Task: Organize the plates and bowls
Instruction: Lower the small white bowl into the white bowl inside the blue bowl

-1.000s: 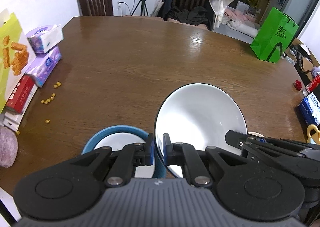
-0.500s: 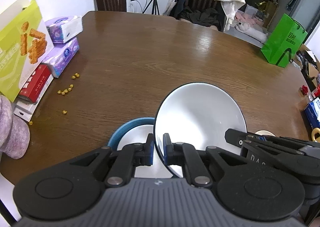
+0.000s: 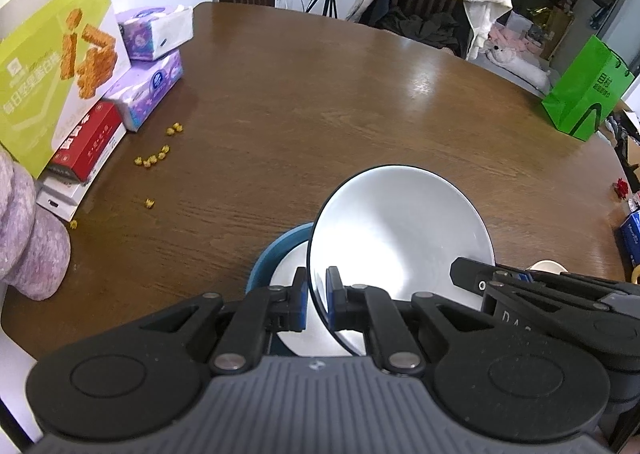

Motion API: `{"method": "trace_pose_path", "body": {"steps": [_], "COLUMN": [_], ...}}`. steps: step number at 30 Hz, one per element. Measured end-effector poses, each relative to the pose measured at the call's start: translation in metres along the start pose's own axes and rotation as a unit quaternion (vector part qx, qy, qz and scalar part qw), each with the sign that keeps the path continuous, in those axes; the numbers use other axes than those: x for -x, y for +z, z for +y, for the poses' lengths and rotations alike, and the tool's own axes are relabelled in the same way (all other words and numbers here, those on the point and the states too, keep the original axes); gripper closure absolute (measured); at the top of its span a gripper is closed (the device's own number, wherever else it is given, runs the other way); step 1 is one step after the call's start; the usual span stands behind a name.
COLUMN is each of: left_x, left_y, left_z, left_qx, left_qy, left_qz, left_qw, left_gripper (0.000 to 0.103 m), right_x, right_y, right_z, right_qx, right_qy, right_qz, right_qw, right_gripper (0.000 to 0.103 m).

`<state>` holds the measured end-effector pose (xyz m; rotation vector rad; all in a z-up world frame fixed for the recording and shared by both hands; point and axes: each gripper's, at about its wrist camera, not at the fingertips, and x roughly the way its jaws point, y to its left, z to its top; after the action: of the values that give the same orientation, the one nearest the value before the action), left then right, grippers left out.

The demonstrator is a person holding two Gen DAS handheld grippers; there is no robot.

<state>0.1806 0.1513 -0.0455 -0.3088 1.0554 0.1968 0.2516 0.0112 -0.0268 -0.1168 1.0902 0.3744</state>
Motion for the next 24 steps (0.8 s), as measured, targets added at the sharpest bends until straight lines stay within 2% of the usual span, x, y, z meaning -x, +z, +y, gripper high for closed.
{"method": "trace_pose_path", "body": {"steps": [24], "left_x": [-0.043], "left_y": [-0.006], "left_z": [0.027], "left_qx": [0.021], "left_qy": [0.004], "left_qz": [0.042], "left_qw": [0.9989], "left_gripper": [0.094], "right_x": [-0.051], "right_y": [-0.003], "right_z": [0.019], "right_qx": [0.025], "right_qy": [-0.008], "right_qz": [0.051], "right_qw": [0.998], "right_gripper": [0.096]}}
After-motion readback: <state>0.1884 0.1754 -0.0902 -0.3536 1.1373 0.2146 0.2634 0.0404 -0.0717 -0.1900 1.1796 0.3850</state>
